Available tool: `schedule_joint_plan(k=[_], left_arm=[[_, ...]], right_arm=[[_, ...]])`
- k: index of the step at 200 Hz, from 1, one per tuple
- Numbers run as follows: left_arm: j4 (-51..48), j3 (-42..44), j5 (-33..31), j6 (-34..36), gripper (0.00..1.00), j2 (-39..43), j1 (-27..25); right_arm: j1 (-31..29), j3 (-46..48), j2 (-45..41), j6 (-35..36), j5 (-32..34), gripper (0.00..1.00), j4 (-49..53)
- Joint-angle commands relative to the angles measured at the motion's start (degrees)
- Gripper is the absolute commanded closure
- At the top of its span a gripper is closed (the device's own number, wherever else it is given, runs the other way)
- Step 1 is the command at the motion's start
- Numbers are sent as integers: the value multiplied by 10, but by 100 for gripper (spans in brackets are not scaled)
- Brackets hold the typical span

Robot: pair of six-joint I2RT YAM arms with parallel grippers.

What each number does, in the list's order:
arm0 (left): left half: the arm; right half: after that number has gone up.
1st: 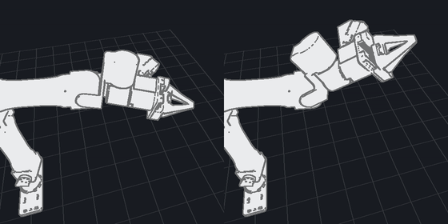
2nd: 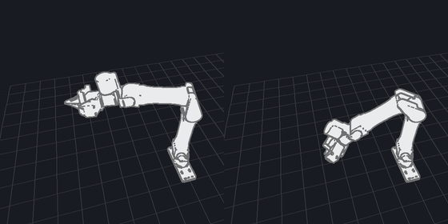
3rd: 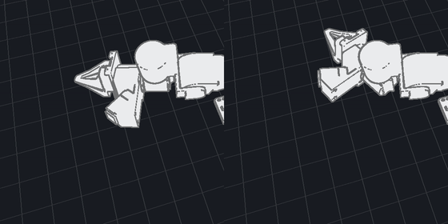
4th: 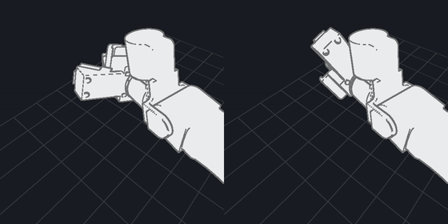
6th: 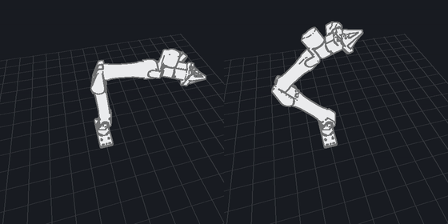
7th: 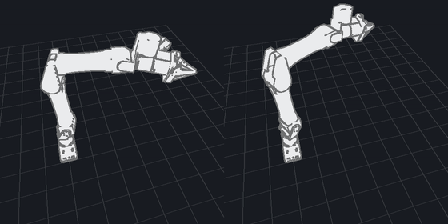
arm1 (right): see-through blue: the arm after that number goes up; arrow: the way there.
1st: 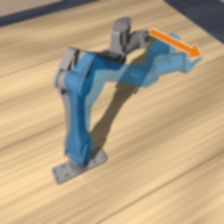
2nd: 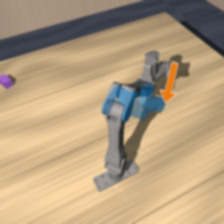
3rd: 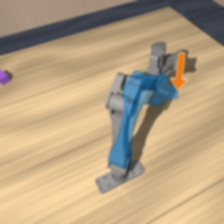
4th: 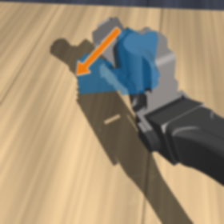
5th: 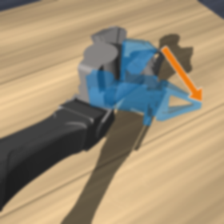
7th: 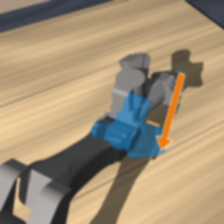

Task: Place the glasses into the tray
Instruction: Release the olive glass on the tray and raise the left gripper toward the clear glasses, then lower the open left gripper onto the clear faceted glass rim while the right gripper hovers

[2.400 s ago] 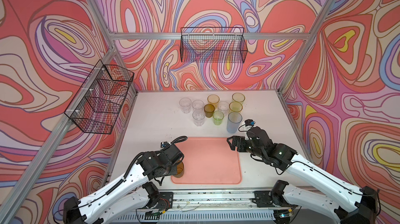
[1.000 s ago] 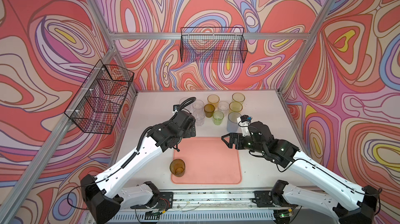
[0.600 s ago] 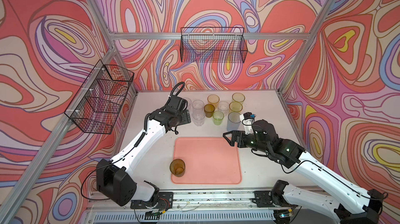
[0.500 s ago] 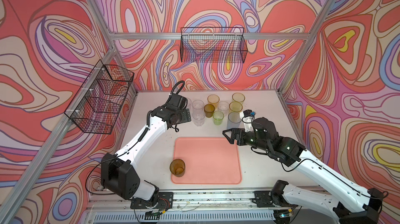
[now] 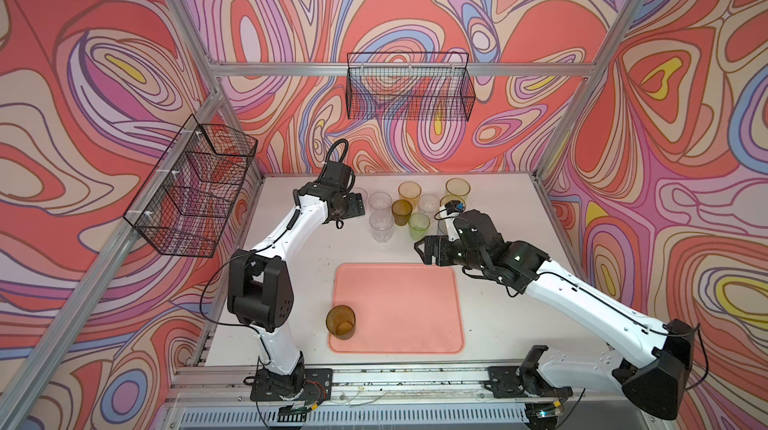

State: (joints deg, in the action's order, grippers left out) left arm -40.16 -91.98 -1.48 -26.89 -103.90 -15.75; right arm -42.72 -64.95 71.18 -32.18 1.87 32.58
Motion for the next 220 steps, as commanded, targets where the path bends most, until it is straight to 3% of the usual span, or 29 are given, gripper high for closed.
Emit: schedule_joint_plan(k=[1,33,75,99,122,183,220], left_arm=[[-5,-54,13,25,11,-38,14],[-6,-93,15,31,15,-83,38],[-19,-129,19,44,38,-130,48],[-12,-128,17,41,44,-145,48],[0,-126,39,36,58,-156,48],[7,-149,41,28,59,-176,48],[-5,-178,56,28,68,-192,48]], right_arm=[[2,-17,7,-3,1,2,-34],[2,-27,22,-14,5,2,-51],[2,-25,27,-25,28,2,-53],[2,-11,23,-32,18,2,-72],[2,-14,30,-43,15,2,-66],[2,1,47,-74,-10,2,-87],[2,-5,56,-78,-12,2,-86]])
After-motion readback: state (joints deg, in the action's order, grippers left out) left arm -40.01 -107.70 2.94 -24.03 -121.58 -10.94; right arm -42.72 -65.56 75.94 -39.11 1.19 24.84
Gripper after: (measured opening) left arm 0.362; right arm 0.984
